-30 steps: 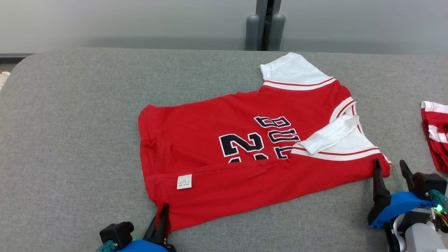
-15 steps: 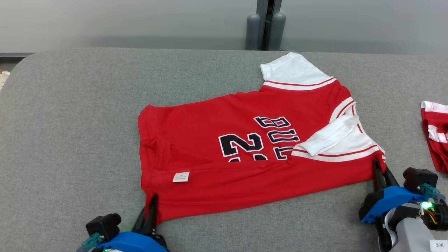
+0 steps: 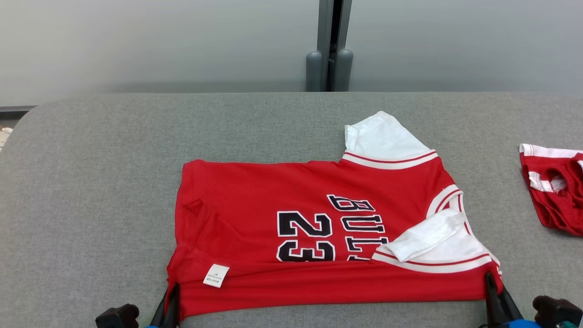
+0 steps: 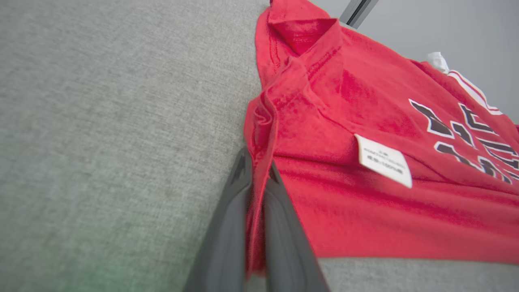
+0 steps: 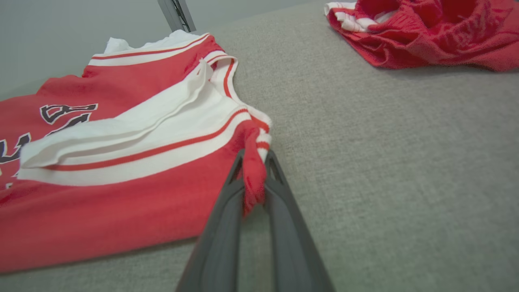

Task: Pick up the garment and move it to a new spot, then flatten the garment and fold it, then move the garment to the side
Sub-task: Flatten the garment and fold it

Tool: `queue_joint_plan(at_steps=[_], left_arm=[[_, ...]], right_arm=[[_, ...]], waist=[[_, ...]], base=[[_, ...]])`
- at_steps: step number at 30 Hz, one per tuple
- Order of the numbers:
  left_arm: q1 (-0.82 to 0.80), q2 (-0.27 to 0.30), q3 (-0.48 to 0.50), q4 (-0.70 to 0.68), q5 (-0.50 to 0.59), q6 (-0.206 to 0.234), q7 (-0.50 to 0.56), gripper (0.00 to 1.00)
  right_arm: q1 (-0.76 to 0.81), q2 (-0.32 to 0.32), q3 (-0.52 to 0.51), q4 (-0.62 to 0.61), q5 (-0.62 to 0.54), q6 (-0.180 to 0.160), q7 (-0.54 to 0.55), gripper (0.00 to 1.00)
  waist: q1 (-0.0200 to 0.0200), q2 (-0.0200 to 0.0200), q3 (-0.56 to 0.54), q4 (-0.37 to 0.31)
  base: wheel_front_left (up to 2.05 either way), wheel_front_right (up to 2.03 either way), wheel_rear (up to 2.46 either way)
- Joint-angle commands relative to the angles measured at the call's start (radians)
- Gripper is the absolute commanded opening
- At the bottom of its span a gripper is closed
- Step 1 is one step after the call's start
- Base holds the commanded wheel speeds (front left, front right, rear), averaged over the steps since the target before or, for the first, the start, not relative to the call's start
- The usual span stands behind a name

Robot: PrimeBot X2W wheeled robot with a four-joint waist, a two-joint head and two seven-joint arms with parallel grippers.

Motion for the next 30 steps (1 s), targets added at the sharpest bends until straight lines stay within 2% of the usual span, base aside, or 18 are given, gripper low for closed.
queue_joint_plan(at_steps=[1, 2, 3, 4, 5, 6, 9, 13, 19, 23, 30], left_arm=[[0.023, 0.008, 0.022, 0.034, 0.012, 0.006, 0.002, 0.00], [0.027, -0.001, 0.022, 0.050, 0.014, 0.006, 0.003, 0.00], [0.027, -0.009, 0.027, 0.062, 0.018, 0.006, 0.006, 0.00], [0.023, -0.012, 0.041, 0.065, 0.028, 0.006, 0.007, 0.00], [0.019, -0.015, 0.053, 0.064, 0.038, 0.006, 0.007, 0.43], [0.014, -0.018, 0.064, 0.056, 0.053, 0.009, 0.007, 1.00], [0.003, -0.029, 0.109, -0.002, 0.110, 0.032, 0.005, 1.00], [-0.032, -0.053, 0.153, -0.105, 0.184, 0.041, 0.001, 1.00], [-0.138, -0.064, 0.193, -0.181, 0.251, 0.035, 0.000, 1.00], [-0.285, -0.038, 0.170, -0.083, 0.262, 0.021, 0.015, 1.00], [-0.508, 0.016, 0.122, 0.090, 0.228, 0.004, 0.146, 1.00]], right_arm=[[0.034, -0.010, 0.003, -0.014, 0.019, -0.003, -0.003, 0.00], [0.042, -0.010, 0.004, -0.023, 0.026, -0.003, -0.003, 0.16], [0.048, -0.010, 0.006, -0.025, 0.031, -0.003, -0.003, 0.65], [0.051, -0.010, 0.008, -0.028, 0.036, -0.003, -0.003, 1.00], [0.045, -0.010, 0.003, -0.033, 0.040, -0.002, -0.003, 1.00], [0.036, -0.007, 0.005, -0.039, 0.032, -0.002, -0.003, 1.00], [0.002, -0.006, -0.008, -0.061, 0.012, -0.002, -0.003, 1.00], [-0.042, -0.005, -0.018, -0.080, -0.006, -0.002, -0.003, 1.00], [-0.124, -0.005, 0.001, -0.086, -0.029, -0.002, -0.003, 1.00], [-0.176, -0.005, 0.017, -0.075, -0.047, -0.002, -0.003, 1.00], [-0.242, -0.006, 0.051, -0.062, -0.072, -0.002, -0.003, 1.00]], waist=[[0.0000, -0.0001, 0.001, -0.005], [0.0000, -0.0001, 0.003, -0.007], [0.0000, -0.0001, 0.005, -0.008], [0.0000, -0.0001, 0.007, -0.009], [0.0000, -0.0001, 0.009, -0.010], [0.0000, -0.0001, 0.012, -0.010], [0.0000, -0.0001, 0.025, -0.008], [0.0000, -0.0001, 0.048, 0.001], [0.0000, -0.0001, 0.094, 0.007], [0.0000, -0.0001, 0.125, 0.005], [0.0000, -0.0001, 0.180, -0.015]], base=[[0.00, 0.00, 0.00], [0.00, 0.00, 0.00], [0.00, 0.00, 0.00], [0.00, 0.00, 0.00], [0.00, 0.00, 0.00], [0.00, 0.00, 0.00], [0.00, 0.00, 0.00], [0.00, 0.00, 0.00], [0.00, 0.00, 0.00], [0.00, 0.00, 0.00], [0.00, 0.00, 0.00]])
